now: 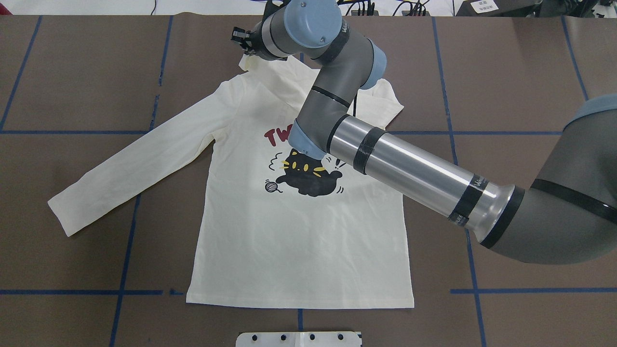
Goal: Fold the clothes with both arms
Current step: 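Lift the sleeve with the right gripper and carry it across the shirt front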
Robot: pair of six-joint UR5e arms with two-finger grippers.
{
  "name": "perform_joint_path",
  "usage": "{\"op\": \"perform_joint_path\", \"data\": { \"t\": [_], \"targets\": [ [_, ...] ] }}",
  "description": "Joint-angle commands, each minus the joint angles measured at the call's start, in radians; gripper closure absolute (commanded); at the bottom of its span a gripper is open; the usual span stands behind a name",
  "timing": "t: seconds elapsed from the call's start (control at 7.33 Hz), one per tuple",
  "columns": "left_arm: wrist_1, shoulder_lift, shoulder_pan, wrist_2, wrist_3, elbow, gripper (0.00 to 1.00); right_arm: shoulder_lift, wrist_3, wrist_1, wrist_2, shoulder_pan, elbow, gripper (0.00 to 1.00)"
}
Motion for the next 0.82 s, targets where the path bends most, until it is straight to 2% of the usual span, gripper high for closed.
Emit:
{"op": "perform_joint_path", "data": {
  "t": [0.0, 0.41, 0.55, 0.68],
  "targets": [
    [0.000, 0.001, 0.000, 0.000, -0.001, 0.003, 0.00, 0.009, 0.002, 0.096, -0.019, -0.046, -0.011, 1.00],
    [0.000, -0.002, 0.001, 0.002, 0.001, 0.012, 0.00, 0.008, 0.001, 0.101, -0.024, -0.083, -0.011, 1.00],
    [-0.002, -0.003, 0.002, 0.002, -0.001, 0.018, 0.00, 0.008, 0.001, 0.101, -0.027, -0.091, -0.011, 0.92],
    [-0.002, -0.005, 0.002, 0.002, -0.010, 0.018, 0.00, 0.008, 0.001, 0.100, -0.068, -0.103, -0.014, 0.01]
  ]
}}
